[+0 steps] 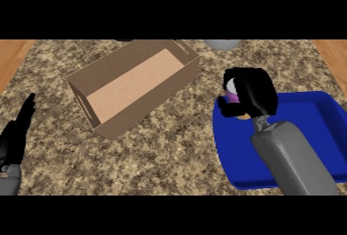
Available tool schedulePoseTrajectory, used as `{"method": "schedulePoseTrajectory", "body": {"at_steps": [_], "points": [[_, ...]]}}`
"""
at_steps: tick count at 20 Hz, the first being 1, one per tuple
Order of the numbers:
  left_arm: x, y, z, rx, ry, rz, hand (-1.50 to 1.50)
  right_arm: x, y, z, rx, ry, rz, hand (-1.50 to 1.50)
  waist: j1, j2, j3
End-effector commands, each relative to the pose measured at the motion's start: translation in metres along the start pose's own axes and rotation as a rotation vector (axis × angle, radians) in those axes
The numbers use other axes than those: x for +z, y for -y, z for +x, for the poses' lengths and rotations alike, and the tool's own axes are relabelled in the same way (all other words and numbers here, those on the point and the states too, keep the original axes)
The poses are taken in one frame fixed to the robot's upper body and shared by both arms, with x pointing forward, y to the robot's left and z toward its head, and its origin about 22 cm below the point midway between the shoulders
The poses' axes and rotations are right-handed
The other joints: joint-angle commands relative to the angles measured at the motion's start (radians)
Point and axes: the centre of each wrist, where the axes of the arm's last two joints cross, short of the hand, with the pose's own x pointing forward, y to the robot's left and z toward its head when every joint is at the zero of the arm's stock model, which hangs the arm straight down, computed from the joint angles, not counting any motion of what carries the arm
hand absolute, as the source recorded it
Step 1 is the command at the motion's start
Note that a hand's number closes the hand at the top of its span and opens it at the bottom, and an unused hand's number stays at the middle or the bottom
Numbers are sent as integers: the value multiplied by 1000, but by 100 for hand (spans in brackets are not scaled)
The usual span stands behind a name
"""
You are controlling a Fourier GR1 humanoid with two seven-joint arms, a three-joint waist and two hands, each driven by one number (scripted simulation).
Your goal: Pick the can from the tray and place it in the cardboard box
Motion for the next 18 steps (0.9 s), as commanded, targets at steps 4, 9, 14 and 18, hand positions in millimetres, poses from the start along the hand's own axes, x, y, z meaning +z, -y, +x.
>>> {"method": "schedulePoseTrajectory", "body": {"at_steps": [4, 9, 14, 18], "points": [[-15, -6, 14, -4, 25, -1, 0, -4, 60, 68, -56, 140, -101, 150, 14, 7, 1], [-9, 15, 10, 7, 40, -8, 0, -25, 46, 102, -216, 147, -56, 150, 24, 10, 1], [-20, -3, 4, 18, 26, -21, 0, -62, 73, 136, -317, 104, -57, 150, 39, 14, 1], [-14, 4, 22, -4, 47, -29, 0, -92, 69, 141, -386, 60, -58, 150, 57, 18, 1]]}}
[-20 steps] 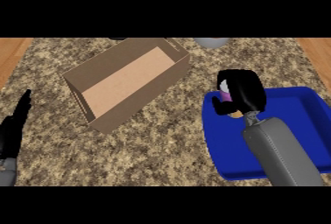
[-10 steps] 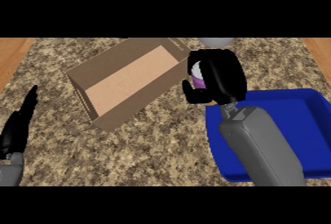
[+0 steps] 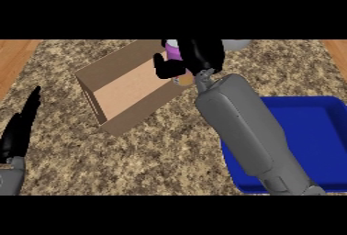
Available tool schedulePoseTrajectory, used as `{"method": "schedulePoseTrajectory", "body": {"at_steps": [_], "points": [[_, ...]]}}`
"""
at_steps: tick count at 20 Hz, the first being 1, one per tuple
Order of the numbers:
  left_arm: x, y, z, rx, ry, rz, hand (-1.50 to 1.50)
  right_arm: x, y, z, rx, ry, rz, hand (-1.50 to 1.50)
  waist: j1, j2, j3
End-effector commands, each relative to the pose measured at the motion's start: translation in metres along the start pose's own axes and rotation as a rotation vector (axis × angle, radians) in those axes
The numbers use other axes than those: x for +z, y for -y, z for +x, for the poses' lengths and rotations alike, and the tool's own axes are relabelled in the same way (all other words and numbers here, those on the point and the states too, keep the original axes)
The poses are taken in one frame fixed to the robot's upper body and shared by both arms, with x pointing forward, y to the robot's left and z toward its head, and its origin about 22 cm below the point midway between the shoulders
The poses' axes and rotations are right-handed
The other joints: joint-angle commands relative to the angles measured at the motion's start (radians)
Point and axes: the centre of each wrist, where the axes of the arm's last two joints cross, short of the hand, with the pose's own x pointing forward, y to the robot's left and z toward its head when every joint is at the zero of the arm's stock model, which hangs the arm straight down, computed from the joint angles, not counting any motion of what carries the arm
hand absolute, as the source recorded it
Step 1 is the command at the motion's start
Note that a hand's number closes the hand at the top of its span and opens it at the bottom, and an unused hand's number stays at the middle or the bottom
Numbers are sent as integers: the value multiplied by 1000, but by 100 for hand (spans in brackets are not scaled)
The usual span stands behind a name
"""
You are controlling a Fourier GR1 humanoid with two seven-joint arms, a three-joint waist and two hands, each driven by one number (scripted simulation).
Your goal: Pick the can from the tray and place it in the cardboard box
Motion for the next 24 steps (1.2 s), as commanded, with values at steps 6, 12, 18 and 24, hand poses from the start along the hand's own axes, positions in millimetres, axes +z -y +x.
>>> {"method": "schedulePoseTrajectory", "body": {"at_steps": [6, 12, 18, 24], "points": [[-6, 10, 15, 10, 36, -34, 0, -48, -17, 19, -107, -130, 29, 150, 58, 16, -1], [-13, 22, 22, -4, 57, -46, 0, -64, -25, 10, -115, -159, 32, 150, 77, 26, -2], [-12, 27, 30, 1, 84, -81, 0, -63, -45, -19, -49, -256, -7, 150, 106, 36, -2], [-13, 43, 38, 11, 110, -91, 0, -58, -55, -44, -181, -385, 77, -150, 122, 48, -1]]}}
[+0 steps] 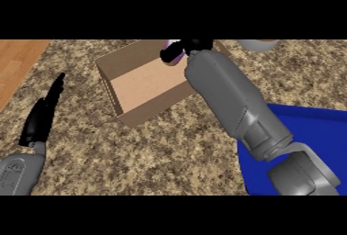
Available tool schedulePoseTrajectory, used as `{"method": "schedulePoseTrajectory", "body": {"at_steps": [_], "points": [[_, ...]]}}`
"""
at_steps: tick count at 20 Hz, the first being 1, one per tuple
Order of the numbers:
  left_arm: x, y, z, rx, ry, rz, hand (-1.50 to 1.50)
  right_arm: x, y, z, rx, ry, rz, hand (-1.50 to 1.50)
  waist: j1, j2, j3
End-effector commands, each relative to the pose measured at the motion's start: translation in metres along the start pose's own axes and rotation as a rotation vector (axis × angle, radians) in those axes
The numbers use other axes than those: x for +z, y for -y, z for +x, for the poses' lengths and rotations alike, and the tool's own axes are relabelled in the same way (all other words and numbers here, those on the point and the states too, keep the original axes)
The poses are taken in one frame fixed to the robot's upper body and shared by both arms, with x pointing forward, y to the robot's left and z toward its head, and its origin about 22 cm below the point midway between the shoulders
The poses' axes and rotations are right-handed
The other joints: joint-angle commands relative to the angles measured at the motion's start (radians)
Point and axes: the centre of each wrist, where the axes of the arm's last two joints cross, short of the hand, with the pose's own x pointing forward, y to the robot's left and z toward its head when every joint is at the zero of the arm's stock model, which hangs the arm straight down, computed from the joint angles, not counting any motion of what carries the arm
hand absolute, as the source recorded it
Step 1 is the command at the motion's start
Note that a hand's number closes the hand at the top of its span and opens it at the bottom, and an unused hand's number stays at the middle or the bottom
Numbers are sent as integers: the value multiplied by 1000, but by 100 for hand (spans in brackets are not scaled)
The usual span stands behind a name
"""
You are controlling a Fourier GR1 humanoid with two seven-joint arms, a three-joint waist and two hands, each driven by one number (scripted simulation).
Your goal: Pick the can from the tray and place it in the cardboard box
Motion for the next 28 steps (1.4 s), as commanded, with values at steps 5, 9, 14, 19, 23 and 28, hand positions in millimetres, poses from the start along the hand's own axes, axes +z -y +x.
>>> {"method": "schedulePoseTrajectory", "body": {"at_steps": [5, 9, 14, 19, 23, 28], "points": [[-7, -4, 3, 5, -4, -12, 0, -3, -2, -10, -92, 35, 8, -150, 1, 4, 1], [-3, 1, -4, 1, -1, 7, 0, -4, 5, 3, -172, 111, -110, -150, -6, -2, 1], [4, -5, -12, -4, -28, 32, 0, -5, 6, -11, -332, 116, -231, -150, -23, -8, 2], [7, 2, -13, 6, -42, 61, 0, -9, 15, -8, -468, 152, -231, -150, -73, -20, 2], [7, -19, -13, -15, -81, 82, 0, -15, 22, -37, -523, 139, -241, -150, -103, -33, 3], [16, -30, -31, 10, -100, 84, 0, -23, 42, -105, -486, 98, -262, -150, -125, -40, 3]]}}
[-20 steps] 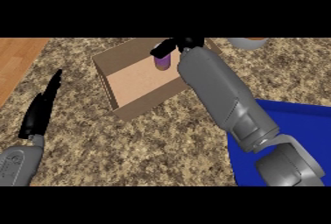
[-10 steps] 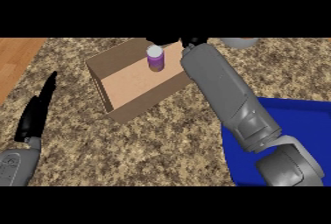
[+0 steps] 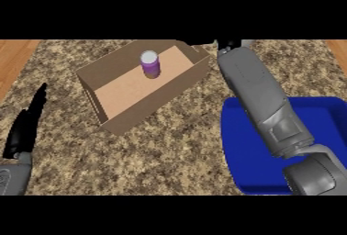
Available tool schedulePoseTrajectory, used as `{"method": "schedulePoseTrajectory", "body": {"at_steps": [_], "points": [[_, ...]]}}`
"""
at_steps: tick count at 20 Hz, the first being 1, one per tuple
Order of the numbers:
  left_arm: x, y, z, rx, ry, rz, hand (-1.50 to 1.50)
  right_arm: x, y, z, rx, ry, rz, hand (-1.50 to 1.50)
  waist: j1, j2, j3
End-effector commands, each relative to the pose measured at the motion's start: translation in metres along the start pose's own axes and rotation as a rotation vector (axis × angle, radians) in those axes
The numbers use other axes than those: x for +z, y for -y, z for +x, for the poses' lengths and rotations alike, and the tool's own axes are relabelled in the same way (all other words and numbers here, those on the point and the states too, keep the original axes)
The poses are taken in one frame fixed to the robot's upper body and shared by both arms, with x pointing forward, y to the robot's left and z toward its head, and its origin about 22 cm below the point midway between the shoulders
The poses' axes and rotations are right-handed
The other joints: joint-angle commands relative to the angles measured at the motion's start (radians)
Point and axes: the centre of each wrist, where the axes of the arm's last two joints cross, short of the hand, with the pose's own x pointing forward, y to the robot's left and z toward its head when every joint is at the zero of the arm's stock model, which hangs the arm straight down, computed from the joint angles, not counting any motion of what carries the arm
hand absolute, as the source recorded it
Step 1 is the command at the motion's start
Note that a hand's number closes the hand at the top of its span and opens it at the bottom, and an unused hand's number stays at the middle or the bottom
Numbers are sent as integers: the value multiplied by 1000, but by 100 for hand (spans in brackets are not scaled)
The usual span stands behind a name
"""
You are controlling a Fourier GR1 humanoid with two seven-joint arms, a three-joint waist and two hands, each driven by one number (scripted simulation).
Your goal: Pick the can from the tray and place it in the cardboard box
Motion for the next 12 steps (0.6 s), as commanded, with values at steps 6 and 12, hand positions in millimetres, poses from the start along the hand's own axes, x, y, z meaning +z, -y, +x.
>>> {"method": "schedulePoseTrajectory", "body": {"at_steps": [6, 12], "points": [[18, -15, -6, -16, -29, 40, 0, -6, 74, -50, 46, -20, 19, -150, -50, -23, 0], [17, -3, -25, -11, -50, 43, 0, 4, 126, -83, 93, -33, 114, -150, -54, -19, -1]]}}
